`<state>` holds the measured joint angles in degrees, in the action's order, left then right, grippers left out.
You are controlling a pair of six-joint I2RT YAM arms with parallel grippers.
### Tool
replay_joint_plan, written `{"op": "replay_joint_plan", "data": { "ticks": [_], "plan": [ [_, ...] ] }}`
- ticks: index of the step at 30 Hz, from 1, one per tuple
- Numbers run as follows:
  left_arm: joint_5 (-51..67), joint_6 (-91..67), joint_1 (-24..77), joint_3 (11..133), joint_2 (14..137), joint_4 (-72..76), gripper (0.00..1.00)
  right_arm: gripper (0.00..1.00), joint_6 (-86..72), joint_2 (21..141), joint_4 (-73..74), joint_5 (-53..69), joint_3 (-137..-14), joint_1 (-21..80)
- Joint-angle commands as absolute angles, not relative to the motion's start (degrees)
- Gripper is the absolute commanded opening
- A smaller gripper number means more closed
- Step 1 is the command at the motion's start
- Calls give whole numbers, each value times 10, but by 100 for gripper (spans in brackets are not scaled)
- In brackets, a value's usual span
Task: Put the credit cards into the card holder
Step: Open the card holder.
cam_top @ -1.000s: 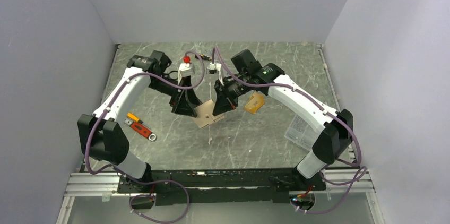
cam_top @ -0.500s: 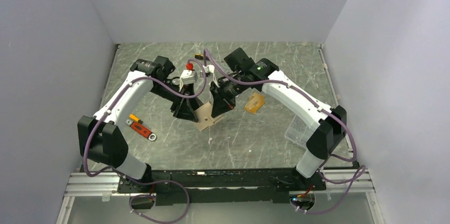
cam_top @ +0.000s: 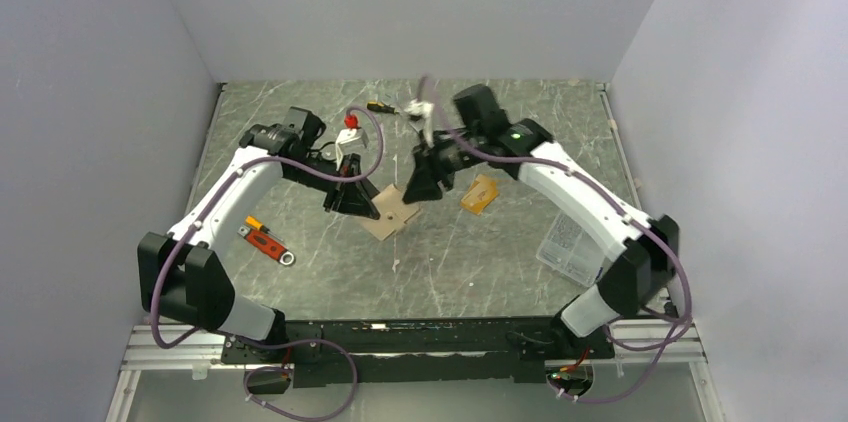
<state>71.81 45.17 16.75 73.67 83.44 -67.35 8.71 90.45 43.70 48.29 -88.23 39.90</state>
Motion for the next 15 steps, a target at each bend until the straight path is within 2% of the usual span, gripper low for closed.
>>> {"op": "replay_joint_plan", "data": {
  "ticks": [1, 2, 5, 8, 11, 13, 15],
  "plan": [
    [770, 297, 137, 714, 787, -525, 0, 52, -114, 790, 143, 514, -758, 295],
    [771, 245, 129, 708, 781, -491, 0, 59, -162, 761, 52, 515, -698, 277],
    [776, 124, 106, 688, 767, -369, 0, 73, -230, 698, -62, 482, -613, 262],
    [766, -23, 96, 674, 764, -264, 0, 77, -282, 677, -153, 476, -546, 262],
    [760, -155, 95, 651, 764, -161, 0, 86, -366, 680, -290, 473, -484, 264],
    [751, -211, 97, 637, 762, -113, 0, 92, -412, 691, -366, 465, -458, 266],
    [739, -235, 97, 631, 755, -99, 0, 94, -435, 708, -404, 456, -457, 271]
  ]
}}
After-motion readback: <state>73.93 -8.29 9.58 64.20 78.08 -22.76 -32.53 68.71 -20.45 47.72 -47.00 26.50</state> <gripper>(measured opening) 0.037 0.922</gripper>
